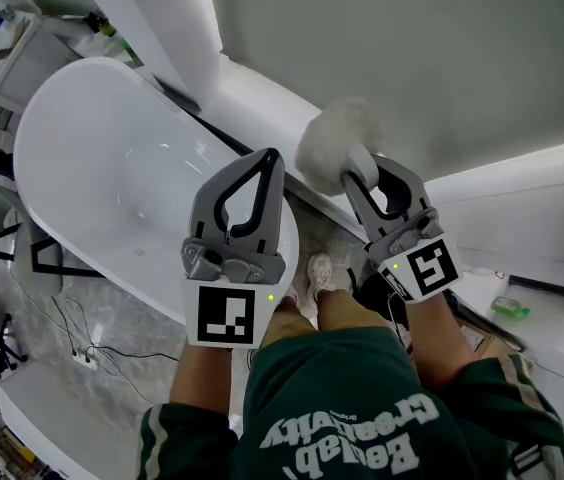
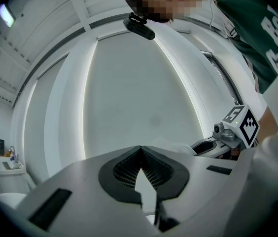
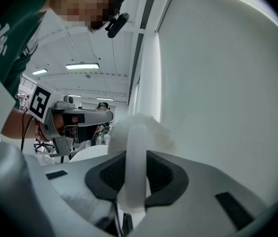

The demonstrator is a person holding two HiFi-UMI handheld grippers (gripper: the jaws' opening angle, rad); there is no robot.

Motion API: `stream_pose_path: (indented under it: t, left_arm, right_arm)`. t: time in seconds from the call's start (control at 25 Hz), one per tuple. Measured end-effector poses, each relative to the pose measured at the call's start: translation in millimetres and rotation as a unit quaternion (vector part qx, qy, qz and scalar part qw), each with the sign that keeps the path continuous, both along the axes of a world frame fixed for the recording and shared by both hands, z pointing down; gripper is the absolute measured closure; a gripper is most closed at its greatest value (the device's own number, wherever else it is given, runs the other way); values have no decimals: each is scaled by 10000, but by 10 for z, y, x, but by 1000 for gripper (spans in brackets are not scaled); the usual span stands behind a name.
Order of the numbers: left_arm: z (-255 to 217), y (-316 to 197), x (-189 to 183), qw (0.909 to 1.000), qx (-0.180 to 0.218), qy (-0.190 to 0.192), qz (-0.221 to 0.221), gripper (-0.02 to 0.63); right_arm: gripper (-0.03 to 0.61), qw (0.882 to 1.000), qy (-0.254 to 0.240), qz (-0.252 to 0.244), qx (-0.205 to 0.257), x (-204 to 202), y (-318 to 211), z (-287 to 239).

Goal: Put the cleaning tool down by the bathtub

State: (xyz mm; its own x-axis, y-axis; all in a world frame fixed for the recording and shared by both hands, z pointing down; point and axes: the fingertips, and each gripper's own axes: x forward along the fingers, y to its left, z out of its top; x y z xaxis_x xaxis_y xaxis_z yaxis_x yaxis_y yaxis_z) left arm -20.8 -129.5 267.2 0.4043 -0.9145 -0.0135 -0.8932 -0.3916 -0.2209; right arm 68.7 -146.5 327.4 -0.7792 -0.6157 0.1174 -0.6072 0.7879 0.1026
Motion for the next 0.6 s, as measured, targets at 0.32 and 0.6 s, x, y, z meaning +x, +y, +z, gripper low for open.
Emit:
stream_pose_path:
  t: [0.32,0.6]
  left_arm:
    - [250,-310,-185,9991,-198,194,-321,611]
    - [483,-770,-186,9970,-304,347,-622,611]
  right_arm:
    - [485,9994,92,-246,-245,-192,-348,314]
    - [485,9965,472,-455,-510,-236,-814,807]
